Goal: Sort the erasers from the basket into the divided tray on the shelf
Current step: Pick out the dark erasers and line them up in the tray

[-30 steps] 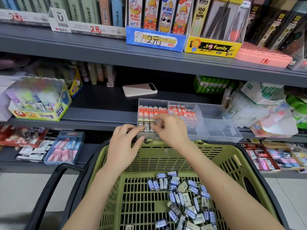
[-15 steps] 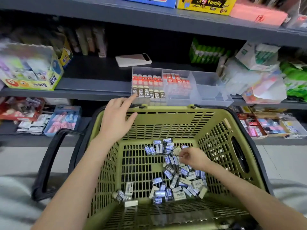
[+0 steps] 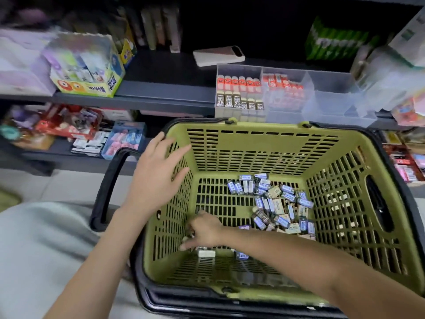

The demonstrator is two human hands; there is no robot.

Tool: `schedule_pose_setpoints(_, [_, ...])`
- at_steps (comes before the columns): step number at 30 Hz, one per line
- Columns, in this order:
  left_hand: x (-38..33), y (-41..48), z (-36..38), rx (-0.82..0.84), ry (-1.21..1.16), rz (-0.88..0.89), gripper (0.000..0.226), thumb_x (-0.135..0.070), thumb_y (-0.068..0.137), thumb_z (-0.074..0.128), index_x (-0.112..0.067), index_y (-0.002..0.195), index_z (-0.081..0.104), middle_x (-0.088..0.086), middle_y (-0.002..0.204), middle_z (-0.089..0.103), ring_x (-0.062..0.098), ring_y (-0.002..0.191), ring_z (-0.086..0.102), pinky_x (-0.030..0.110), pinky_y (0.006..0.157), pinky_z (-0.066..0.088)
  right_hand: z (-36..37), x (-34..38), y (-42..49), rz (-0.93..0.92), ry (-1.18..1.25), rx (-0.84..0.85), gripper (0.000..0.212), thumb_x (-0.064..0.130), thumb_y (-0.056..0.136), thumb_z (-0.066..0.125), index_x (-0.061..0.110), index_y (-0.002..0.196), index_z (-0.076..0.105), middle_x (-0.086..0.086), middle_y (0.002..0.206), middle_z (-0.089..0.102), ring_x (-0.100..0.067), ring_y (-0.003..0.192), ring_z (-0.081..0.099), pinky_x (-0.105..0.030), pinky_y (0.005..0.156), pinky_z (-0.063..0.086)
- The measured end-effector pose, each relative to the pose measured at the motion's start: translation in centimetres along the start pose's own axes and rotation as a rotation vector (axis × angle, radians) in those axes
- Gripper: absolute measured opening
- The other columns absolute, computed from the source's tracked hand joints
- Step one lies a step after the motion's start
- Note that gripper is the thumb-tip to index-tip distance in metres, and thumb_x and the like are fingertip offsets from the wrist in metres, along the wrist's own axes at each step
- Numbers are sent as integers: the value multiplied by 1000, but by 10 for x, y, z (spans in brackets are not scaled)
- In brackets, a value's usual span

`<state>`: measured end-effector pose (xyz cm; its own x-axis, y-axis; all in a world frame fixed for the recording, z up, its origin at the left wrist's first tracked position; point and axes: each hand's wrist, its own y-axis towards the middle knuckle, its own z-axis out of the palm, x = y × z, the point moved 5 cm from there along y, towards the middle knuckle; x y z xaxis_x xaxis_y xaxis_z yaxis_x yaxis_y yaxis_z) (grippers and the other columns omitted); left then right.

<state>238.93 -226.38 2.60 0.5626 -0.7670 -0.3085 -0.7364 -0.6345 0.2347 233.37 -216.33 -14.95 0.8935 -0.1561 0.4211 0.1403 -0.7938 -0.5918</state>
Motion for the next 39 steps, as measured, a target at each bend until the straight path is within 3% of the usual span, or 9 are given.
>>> schedule_pose_setpoints(5, [4,2,-1,-25,2,-10,44,-22,84,69,-15,127,60,17,133,53,36,135,34,39,108,21,20,-15,8,144,196,212,52,51,76,68,7,105,63,-6,102,65,-20,90,59,-30,74,49])
schedule_pose_setpoints(13, [6,2,0,-52,-29,-20,41,-21,83,69,-15,123,61,14,128,56,32,134,35,33,107,20,28,-13,-1,121,578,153,33,38,83,66,14,106,60,-5,116,61,-20,106,57,-35,96,45])
schedule_pose_setpoints(16, [6,2,0,-54,-35,-28,39,-22,83,69,-15,121,62,13,128,56,31,134,35,35,107,22,20,-11,2,161,735,68,14,32,90,59,18,88,58,-1,97,61,-12,83,58,-22,74,46])
schedule_pose_setpoints(18, [7,2,0,-56,-41,-30,37,-21,83,70,-15,119,64,13,127,57,32,134,35,37,107,24,12,-12,3,138,635,111,16,28,92,56,16,82,57,5,76,53,-7,58,48,-17,50,41])
schedule_pose_setpoints(20, [7,2,-1,-64,-58,-40,35,-21,83,70,-14,117,65,13,125,58,31,134,36,36,107,23,6,-16,0,109,452,220,18,25,92,56,15,77,55,5,69,50,-7,53,45,-17,45,39])
schedule_pose_setpoints(23, [8,2,-2,-67,-68,-49,33,-20,83,70,-13,115,66,12,125,58,30,134,36,33,108,21,4,-24,-5,99,195,355,24,25,90,56,13,70,53,1,65,54,-11,55,47,-23,52,38])
schedule_pose_setpoints(27, [7,2,-2,-64,-65,-53,31,-21,83,69,-13,113,67,13,125,59,30,135,35,36,109,22,8,-24,-7,95,196,365,20,28,87,62,14,74,58,2,70,56,-13,64,51,-25,58,40])
schedule_pose_setpoints(32, [7,1,-3,-72,-75,-56,28,-20,84,68,-11,111,69,13,125,59,30,135,35,35,110,21,18,-21,-7,100,179,208,33,26,81,71,7,107,64,-7,106,65,-22,96,61,-30,82,48])
schedule_pose_setpoints(39, [7,1,-4,-73,-75,-57,25,-19,84,68,-10,108,70,13,124,59,30,135,36,36,109,21,25,-28,-6,172,295,323,55,19,79,73,0,126,51,-10,127,56,-26,112,53,-29,90,45])
